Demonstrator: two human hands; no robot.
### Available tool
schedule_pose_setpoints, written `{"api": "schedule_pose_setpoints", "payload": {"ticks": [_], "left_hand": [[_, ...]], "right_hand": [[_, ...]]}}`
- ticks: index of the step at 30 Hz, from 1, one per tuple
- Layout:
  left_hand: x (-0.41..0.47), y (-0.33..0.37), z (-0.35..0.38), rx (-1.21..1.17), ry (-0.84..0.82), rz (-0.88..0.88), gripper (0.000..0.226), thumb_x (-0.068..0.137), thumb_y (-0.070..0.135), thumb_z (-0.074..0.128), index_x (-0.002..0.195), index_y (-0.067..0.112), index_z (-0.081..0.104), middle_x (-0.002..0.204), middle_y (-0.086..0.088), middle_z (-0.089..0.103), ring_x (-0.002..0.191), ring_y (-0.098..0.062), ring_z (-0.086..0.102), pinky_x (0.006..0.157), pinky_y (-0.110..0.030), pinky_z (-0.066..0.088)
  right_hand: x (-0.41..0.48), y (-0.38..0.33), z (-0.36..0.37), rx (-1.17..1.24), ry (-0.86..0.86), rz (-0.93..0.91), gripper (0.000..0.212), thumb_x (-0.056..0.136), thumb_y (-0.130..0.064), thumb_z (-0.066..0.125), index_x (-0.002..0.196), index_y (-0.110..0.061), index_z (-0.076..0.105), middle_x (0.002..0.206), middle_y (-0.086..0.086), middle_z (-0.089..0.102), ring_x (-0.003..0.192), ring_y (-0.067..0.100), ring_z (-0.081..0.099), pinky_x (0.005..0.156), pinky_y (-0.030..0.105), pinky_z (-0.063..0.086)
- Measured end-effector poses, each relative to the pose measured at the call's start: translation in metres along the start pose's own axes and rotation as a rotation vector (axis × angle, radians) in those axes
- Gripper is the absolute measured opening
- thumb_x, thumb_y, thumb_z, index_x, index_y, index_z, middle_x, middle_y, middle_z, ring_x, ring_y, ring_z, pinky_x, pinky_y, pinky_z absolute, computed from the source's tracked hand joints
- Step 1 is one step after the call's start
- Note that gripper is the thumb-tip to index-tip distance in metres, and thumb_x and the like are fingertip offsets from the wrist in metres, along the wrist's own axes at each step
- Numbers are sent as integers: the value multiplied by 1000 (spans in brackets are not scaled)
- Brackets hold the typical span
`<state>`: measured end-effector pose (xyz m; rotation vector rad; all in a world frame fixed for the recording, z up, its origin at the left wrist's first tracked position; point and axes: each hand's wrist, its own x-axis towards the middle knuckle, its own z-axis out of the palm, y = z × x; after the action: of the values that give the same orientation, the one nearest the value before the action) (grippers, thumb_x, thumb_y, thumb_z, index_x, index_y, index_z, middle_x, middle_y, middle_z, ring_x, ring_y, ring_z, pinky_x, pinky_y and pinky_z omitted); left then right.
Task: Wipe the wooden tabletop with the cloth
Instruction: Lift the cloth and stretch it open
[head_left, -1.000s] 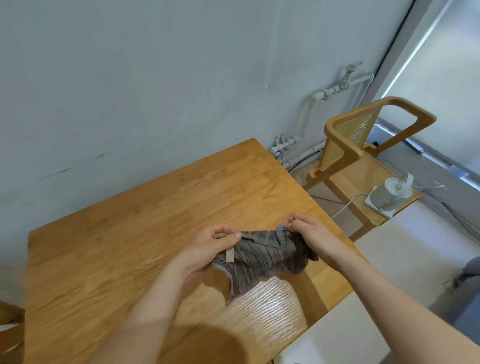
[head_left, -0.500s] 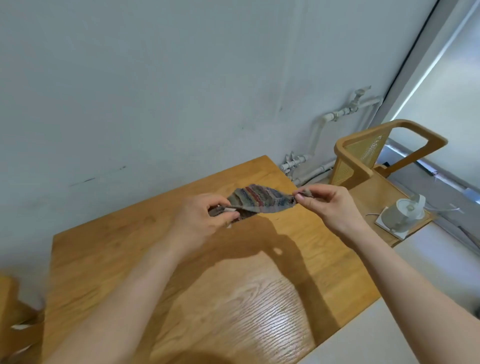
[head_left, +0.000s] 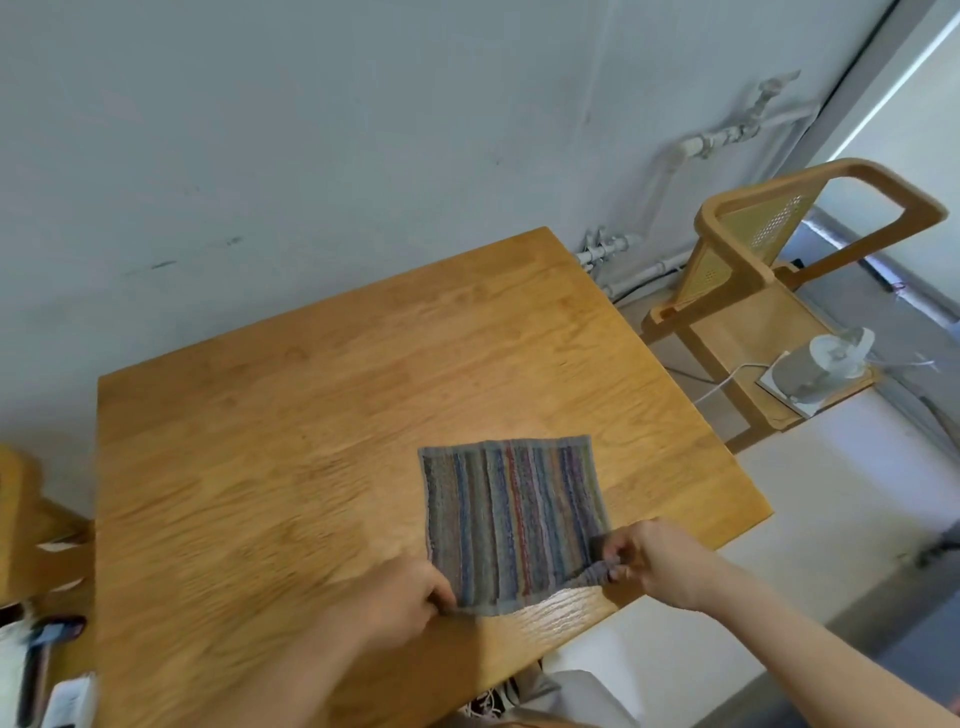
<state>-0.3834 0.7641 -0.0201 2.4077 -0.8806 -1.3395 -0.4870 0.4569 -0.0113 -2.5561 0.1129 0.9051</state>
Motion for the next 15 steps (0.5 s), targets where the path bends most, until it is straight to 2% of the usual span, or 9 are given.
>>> {"api": "schedule_pose_setpoints", "payload": {"ticks": [3, 5, 9, 11, 13, 15], "left_hand": [[-2, 1, -3, -137, -140, -41, 25, 88, 14, 63, 108, 27, 72, 105, 16, 66, 98, -2, 60, 91, -22, 50], [-1, 4, -10, -211, -121, -49, 23, 88, 15, 64, 105, 28, 72, 100, 17, 65, 95, 0, 60, 88, -20, 50], [15, 1, -26, -354, 273, -121, 24, 91, 11, 56, 100, 31, 67, 99, 12, 65, 79, 0, 59, 66, -13, 47], [28, -3, -31, -370, 423, -138, 27, 92, 11, 53, 107, 29, 66, 109, 9, 65, 84, -3, 58, 71, -15, 45], [38, -6, -34, -342, 515, -155, 26, 94, 13, 51, 110, 27, 66, 111, 8, 66, 79, -5, 54, 68, -19, 43], [46, -7, -36, -335, 574, -167, 27, 94, 12, 50, 111, 25, 67, 113, 6, 66, 77, -4, 52, 65, -20, 40]], "right_hand": [[1, -2, -17, 91, -160, 20, 12, 83, -19, 68, 77, -29, 63, 72, -14, 61, 73, 8, 57, 68, 23, 45], [9, 2, -26, 187, -162, 48, 20, 83, -15, 68, 71, -30, 64, 70, -15, 63, 73, 6, 61, 69, 21, 46], [36, 11, -31, 394, 121, 144, 6, 87, -19, 70, 82, -14, 70, 78, -1, 67, 76, 14, 60, 69, 27, 46], [46, 8, -30, 418, 232, 203, 8, 88, -21, 69, 87, -13, 69, 79, 0, 66, 75, 15, 59, 64, 25, 44], [54, 3, -29, 408, 292, 248, 7, 90, -22, 67, 85, -17, 66, 74, -3, 62, 71, 14, 56, 57, 22, 41], [62, 0, -27, 359, 333, 284, 9, 91, -23, 65, 83, -19, 62, 76, 0, 63, 75, 19, 58, 60, 28, 43]]}}
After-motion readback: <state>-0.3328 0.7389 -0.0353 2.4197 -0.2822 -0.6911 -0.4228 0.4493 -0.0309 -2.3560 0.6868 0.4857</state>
